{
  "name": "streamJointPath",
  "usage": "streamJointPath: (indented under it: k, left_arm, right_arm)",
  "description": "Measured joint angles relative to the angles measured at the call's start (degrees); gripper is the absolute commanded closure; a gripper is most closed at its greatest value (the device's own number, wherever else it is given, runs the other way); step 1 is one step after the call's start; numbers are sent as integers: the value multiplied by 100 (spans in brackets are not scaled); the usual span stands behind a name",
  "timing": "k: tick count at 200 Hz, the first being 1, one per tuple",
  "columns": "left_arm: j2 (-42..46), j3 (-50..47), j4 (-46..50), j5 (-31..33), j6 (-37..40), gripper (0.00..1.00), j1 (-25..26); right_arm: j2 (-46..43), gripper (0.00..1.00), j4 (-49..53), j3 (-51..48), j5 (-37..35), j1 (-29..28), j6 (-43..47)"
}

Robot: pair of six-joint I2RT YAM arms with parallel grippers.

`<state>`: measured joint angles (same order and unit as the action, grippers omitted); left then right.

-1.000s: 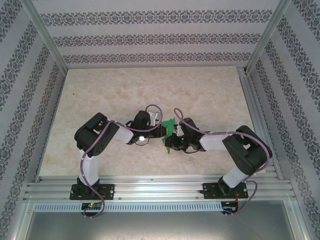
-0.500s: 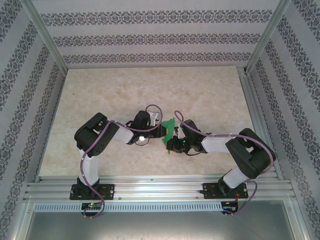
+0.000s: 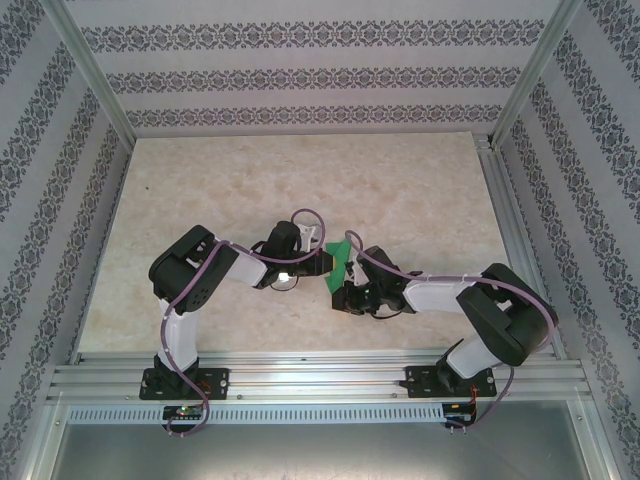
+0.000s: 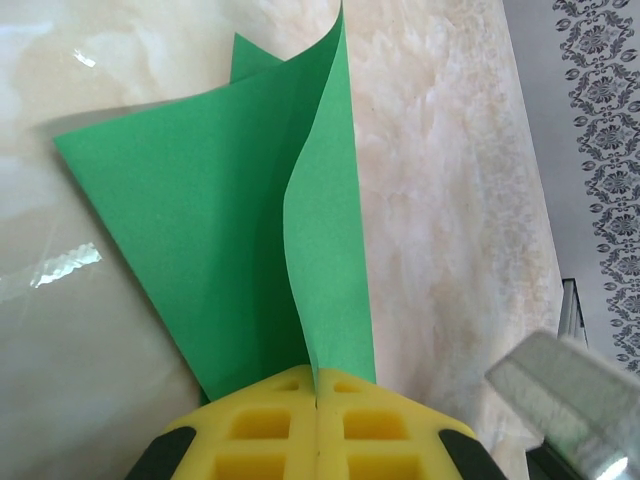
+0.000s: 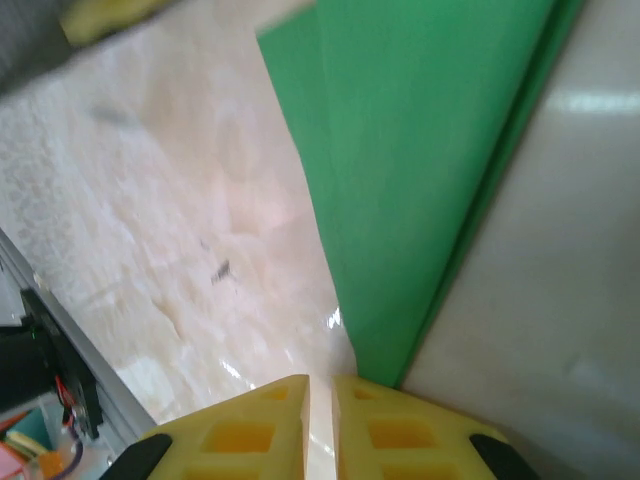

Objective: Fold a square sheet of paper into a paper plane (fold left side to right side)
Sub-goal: Fold the wing for the fifth time at the center of the table.

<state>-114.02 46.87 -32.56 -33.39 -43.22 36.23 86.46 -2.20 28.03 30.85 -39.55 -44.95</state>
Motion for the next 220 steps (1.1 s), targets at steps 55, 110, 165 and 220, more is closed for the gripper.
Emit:
streamJointPath:
  k: [55,110,165,220]
  left_arm:
    - [-7,7,0,-4,-42,100,-11]
    - [-7,7,0,-2,-57,100,-11]
    - [-7,7,0,-2,-63,100,-11]
    - [-7,7,2,-4,-63,100,-11]
  right_arm:
    - [-815,85,938,109,332,675,203]
    - [-466,87,678,625,264,1102,260]
    - [444,90,186,833,146,802,127]
    - [852,91,-24,828,70,767,114]
